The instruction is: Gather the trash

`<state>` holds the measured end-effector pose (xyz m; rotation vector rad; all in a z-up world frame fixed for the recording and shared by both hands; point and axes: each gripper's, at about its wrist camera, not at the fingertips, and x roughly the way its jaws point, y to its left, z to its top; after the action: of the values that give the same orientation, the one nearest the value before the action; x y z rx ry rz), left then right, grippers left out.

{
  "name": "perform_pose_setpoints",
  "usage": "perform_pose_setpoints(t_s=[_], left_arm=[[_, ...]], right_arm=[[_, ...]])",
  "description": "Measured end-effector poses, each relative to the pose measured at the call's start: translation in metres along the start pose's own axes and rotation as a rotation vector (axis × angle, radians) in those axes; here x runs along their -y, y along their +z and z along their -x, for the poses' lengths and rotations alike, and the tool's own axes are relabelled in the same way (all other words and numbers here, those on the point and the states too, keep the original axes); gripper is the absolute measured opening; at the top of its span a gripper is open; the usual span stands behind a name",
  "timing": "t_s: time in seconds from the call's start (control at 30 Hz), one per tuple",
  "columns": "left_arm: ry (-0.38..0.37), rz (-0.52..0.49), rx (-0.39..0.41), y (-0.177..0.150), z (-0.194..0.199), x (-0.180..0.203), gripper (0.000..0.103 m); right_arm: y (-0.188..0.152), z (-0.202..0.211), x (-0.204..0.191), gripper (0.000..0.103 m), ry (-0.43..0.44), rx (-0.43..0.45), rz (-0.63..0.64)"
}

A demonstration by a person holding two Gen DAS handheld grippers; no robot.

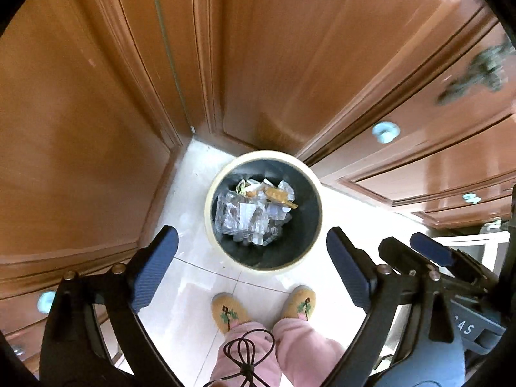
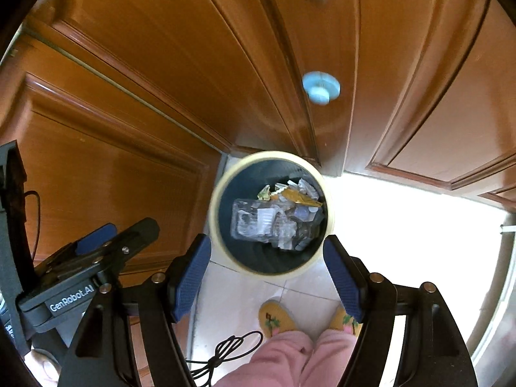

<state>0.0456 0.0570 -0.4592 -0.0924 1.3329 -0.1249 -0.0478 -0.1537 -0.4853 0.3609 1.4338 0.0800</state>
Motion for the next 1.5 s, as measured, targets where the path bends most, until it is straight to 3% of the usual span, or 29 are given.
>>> perform_pose_setpoints(t_s=[0.33, 0.6, 0.93, 1.2, 1.5], left_arm=[[-0.003, -0.015, 0.043, 0.031, 0.152, 0.015, 0.096], [0.027, -0.048, 0.097, 0.053, 0.274, 0.026, 0.096], [0.057, -0.121, 0.317, 0.069, 0.421, 0.046, 0.096], [0.051, -0.067, 0.465, 0.094, 0.499, 0.051, 0.096], [0.100, -0.030, 0.571, 0.114, 0.541, 0.067, 0.096]], right_arm=[[0.019, 0.141, -0.058, 0.073, -0.001, 0.041, 0.000], [0.037, 0.275, -0.113, 0.078, -0.019, 0.142, 0.037], [0.049, 0.419, -0.168, 0.081, -0.060, 0.359, 0.112], [0.073, 0.516, -0.201, 0.088, -0.046, 0.501, 0.144], [0.104, 0.574, -0.217, 0.090, 0.000, 0.591, 0.201]])
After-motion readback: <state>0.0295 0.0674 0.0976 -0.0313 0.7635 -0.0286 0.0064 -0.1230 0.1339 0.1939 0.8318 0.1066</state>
